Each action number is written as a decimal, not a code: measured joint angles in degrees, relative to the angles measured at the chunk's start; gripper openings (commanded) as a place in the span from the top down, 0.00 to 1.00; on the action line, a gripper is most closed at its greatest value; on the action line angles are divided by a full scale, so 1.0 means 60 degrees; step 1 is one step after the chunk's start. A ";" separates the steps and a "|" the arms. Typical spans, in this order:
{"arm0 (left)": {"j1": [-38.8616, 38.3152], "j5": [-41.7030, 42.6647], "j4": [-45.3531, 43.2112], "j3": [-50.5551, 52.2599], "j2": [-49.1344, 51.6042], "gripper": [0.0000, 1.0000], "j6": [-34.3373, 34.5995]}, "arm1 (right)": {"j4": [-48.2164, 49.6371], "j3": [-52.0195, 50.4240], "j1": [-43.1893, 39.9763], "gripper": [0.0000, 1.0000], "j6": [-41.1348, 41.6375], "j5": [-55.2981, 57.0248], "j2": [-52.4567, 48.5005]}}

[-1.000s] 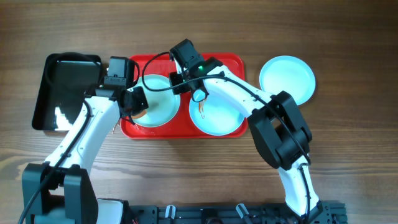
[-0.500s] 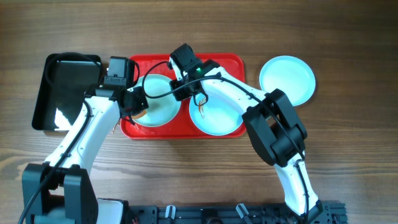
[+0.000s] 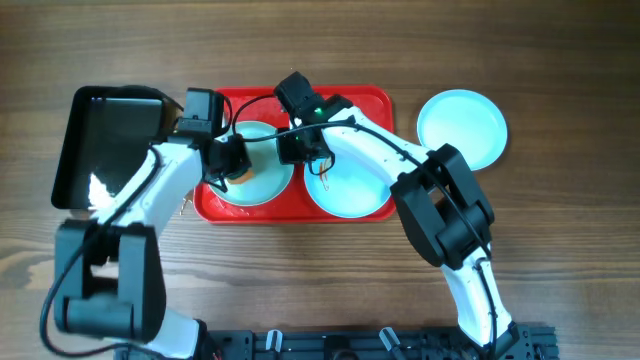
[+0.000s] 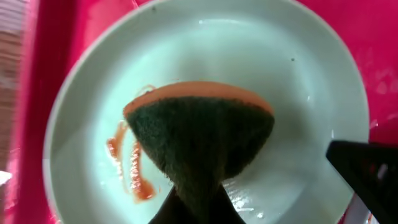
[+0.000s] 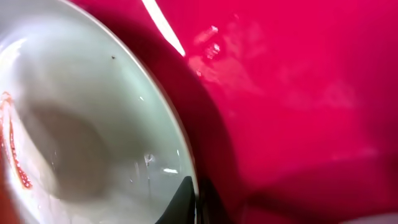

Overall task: Clean dirty plates on tray and stack at the side
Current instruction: 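Scrub the left plate with the sponge in the left gripper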

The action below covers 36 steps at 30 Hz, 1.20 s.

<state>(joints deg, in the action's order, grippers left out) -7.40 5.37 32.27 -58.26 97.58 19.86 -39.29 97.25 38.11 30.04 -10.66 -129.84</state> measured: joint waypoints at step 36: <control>-0.0248 -0.0521 0.0561 -0.1053 -0.0044 0.96 -0.0528 | -0.0306 0.0007 -0.0160 0.96 0.0634 -0.0004 0.0036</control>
<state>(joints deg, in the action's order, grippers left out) -8.88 2.24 35.64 -64.58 97.32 16.69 -41.12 97.30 37.15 33.85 -10.68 -129.62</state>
